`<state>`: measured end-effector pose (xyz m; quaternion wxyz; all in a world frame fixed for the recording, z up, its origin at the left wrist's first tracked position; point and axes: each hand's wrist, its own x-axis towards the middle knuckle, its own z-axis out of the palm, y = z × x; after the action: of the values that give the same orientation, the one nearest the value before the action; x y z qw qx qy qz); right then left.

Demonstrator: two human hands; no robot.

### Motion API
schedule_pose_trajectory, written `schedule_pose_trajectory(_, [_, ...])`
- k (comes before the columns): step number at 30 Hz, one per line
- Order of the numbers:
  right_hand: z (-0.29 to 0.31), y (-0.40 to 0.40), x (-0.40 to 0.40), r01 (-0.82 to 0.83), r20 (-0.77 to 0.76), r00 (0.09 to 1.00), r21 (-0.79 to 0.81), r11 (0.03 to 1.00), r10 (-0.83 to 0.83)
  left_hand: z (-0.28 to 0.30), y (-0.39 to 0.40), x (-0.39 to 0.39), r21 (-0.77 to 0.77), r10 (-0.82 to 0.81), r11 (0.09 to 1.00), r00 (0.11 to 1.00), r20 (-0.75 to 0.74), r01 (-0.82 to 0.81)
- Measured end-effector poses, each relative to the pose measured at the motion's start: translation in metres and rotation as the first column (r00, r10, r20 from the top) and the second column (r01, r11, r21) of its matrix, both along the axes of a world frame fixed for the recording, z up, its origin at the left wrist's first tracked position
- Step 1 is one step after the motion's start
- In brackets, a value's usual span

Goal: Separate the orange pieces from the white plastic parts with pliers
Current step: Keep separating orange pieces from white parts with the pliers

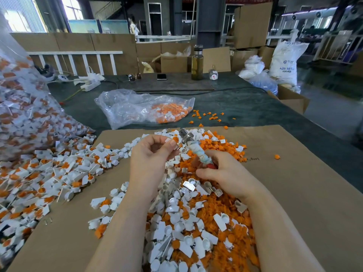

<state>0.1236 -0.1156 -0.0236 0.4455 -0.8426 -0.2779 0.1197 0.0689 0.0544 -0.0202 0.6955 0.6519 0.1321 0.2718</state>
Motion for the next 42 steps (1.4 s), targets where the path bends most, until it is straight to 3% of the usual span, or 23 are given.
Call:
schedule_pose_trajectory(4, [-0.003, 0.005, 0.0, 0.04, 0.08, 0.996, 0.013, 0.999, -0.041, -0.001, 0.002, 0.0, 0.039, 0.02, 0.999, 1.0, -0.014, -0.02])
schedule_pose_trajectory(8, [-0.007, 0.014, 0.0, 0.187, 0.206, 0.952, 0.2, 0.962, -0.228, -0.003, -0.004, 0.001, 0.176, 0.05, 0.984, 0.993, -0.105, -0.031])
schedule_pose_trajectory(11, [-0.008, 0.02, -0.001, 0.197, 0.23, 0.935, 0.302, 0.933, -0.272, -0.004, -0.012, 0.003, 0.247, 0.065, 0.969, 0.985, -0.157, -0.025])
schedule_pose_trajectory(16, [-0.011, 0.024, -0.001, 0.214, 0.326, 0.901, 0.241, 0.946, -0.287, -0.003, -0.017, 0.004, 0.297, 0.068, 0.955, 0.977, -0.201, -0.005])
schedule_pose_trajectory(24, [-0.011, 0.024, 0.0, 0.231, 0.333, 0.894, 0.231, 0.945, -0.3, -0.003, -0.017, 0.004, 0.311, 0.061, 0.95, 0.978, -0.198, 0.003])
schedule_pose_trajectory(30, [-0.009, 0.017, 0.0, 0.184, 0.205, 0.95, 0.246, 0.952, -0.236, -0.003, -0.014, 0.003, 0.26, 0.084, 0.965, 0.985, -0.15, -0.043])
schedule_pose_trajectory(35, [-0.005, 0.007, 0.001, 0.071, 0.102, 0.991, 0.126, 0.989, -0.085, -0.001, -0.002, 0.0, 0.06, 0.037, 0.998, 0.999, -0.018, -0.036])
schedule_pose_trajectory(38, [-0.004, 0.006, 0.001, -0.002, 0.093, 0.996, 0.008, 1.0, 0.001, -0.002, 0.002, 0.0, 0.026, 0.02, 0.999, 0.999, 0.029, -0.021])
schedule_pose_trajectory(42, [-0.004, 0.006, 0.0, -0.068, 0.058, 0.996, -0.015, 0.998, 0.068, -0.003, 0.004, 0.001, 0.039, 0.005, 0.999, 0.998, 0.057, -0.008])
